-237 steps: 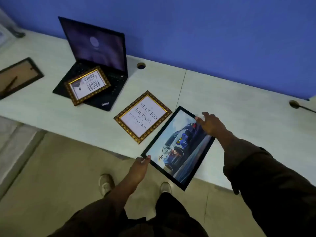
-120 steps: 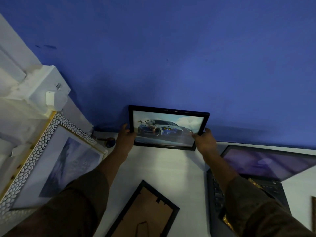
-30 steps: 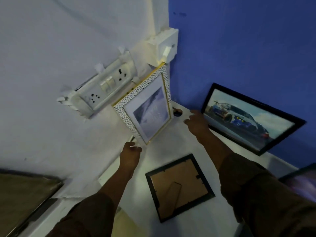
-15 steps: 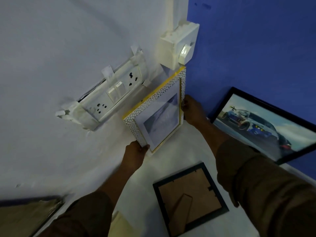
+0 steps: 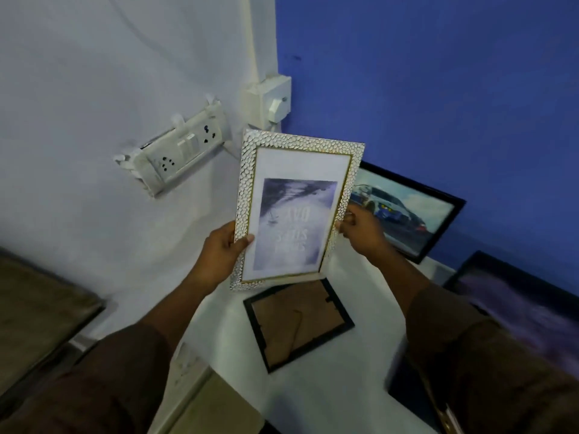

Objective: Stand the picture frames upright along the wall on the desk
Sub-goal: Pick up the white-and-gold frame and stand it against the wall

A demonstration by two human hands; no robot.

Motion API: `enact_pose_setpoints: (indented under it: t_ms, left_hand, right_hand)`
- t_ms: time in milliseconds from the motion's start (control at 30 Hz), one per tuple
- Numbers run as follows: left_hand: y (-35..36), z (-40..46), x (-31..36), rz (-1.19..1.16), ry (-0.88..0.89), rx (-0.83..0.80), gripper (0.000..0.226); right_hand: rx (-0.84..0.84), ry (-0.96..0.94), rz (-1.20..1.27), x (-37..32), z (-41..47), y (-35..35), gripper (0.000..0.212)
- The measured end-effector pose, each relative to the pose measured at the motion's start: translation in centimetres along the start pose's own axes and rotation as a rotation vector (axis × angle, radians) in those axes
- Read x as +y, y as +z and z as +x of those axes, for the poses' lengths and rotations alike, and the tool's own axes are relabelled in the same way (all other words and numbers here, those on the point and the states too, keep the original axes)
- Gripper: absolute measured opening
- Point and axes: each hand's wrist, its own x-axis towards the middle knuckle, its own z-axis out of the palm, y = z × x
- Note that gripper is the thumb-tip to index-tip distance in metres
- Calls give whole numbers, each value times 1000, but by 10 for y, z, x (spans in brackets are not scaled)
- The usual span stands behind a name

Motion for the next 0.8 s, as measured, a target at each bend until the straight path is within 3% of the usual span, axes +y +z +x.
enact_pose_setpoints:
  t_ms: [133,300,367,533,667,800]
  left_hand:
    - [32,-44,53,-3,101,-13,19]
    - [68,-93,115,65,215,-197,10]
    - [75,-101,136,133,240,-282,6]
    - [99,-114,177,290,281,-489,23]
    - [133,-120,195,414,358,-653,17]
    - [175,-129,205,594,488,-791,22]
  right_hand:
    - [-1,56,26,18,-83,-47,24]
    - [99,193,96,39,-183,-105,16]
    - [200,224,128,44,-211,-128,17]
    - [600,342,288,34,-290,-186,21]
    - [850,324,50,30,-333,-217,35]
    - [840,47,-255,5,-360,-227,38]
